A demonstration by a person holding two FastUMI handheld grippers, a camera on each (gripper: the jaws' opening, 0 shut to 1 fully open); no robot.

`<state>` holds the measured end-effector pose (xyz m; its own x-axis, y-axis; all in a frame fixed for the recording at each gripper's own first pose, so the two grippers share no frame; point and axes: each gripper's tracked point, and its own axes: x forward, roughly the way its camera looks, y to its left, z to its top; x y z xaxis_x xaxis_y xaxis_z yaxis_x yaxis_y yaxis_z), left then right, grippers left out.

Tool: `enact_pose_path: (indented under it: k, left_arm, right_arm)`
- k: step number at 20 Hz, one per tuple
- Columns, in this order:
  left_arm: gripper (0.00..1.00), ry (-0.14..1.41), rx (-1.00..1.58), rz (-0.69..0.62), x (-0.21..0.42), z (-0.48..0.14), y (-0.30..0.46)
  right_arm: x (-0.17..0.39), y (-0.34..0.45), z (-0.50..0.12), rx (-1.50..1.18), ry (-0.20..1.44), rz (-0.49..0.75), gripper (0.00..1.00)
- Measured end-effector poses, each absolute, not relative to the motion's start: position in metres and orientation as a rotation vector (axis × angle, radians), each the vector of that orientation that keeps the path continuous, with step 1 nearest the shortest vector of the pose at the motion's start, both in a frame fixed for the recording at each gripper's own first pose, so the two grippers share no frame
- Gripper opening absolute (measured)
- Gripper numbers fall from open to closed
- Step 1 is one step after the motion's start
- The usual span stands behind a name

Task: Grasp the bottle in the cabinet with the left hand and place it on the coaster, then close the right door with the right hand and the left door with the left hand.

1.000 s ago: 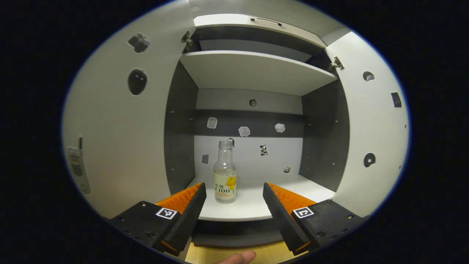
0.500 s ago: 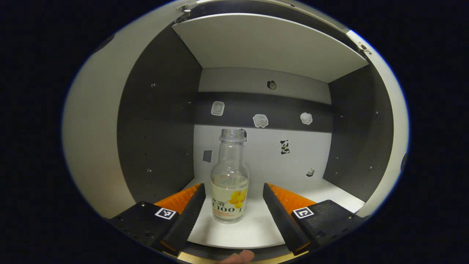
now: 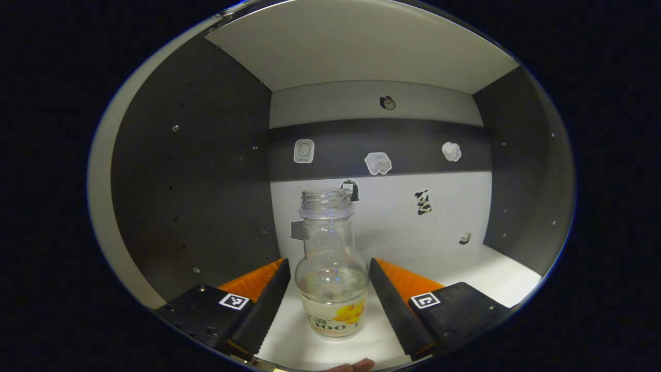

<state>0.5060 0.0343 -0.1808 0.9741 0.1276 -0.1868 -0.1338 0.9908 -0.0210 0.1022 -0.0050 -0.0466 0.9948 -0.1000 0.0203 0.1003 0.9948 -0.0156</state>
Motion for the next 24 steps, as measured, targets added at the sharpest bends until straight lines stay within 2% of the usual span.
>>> enact_pose_path:
  k: [1,2,3,4,5,6,7,8,9,12,18,19,20,24]
  left_arm:
    - [0.93,0.194,-0.047,0.092,0.51,-0.181,0.027]
    - [0.82,0.184,-0.057,0.085,0.513,-0.181,0.023]
    - [0.82,0.195,-0.064,0.08,0.508,-0.179,0.024]
    - [0.81,0.212,-0.064,0.088,0.503,-0.179,0.027]
    - [0.81,0.23,-0.071,0.092,0.495,-0.179,0.028]
    - [0.81,0.238,-0.087,0.082,0.488,-0.175,0.025]
    - [0.81,0.237,-0.109,0.072,0.475,-0.168,0.022]
    - [0.81,0.227,-0.129,0.063,0.461,-0.157,0.021]
    - [0.81,0.22,-0.148,0.051,0.446,-0.147,0.018]
    - [0.81,0.188,-0.175,0.017,0.397,-0.116,0.01]
    - [0.8,0.152,-0.177,-0.062,0.287,-0.075,-0.006]
    - [0.8,0.142,-0.167,-0.07,0.27,-0.071,-0.008]
    - [0.79,0.135,-0.157,-0.077,0.254,-0.068,-0.011]
    - [0.8,0.1,-0.149,-0.124,0.199,-0.065,-0.032]
  right_arm:
    - [0.097,-0.011,-0.047,-0.01,-0.017,-0.111,0.98]
    - [0.092,-0.015,-0.05,-0.007,-0.014,-0.119,0.98]
    - [0.086,-0.019,-0.049,-0.007,-0.012,-0.128,0.98]
    - [0.079,-0.023,-0.05,-0.007,-0.013,-0.135,0.93]
    - [0.07,-0.028,-0.049,-0.005,-0.015,-0.138,0.93]
    - [0.062,-0.031,-0.05,-0.002,-0.018,-0.14,0.98]
    - [0.053,-0.035,-0.049,0.0,-0.021,-0.141,0.98]
    - [0.045,-0.04,-0.05,0.0,-0.023,-0.145,0.93]
    - [0.037,-0.045,-0.05,-0.002,-0.024,-0.149,0.98]
    - [0.014,-0.053,-0.056,0.021,-0.013,-0.152,0.98]
    - [-0.015,-0.043,-0.049,0.141,-0.059,-0.058,1.0]
    - [-0.017,-0.044,-0.051,0.162,-0.057,-0.046,0.93]
    - [-0.018,-0.044,-0.056,0.173,-0.05,-0.042,0.97]
    - [-0.018,-0.047,-0.065,0.165,-0.026,-0.023,0.98]
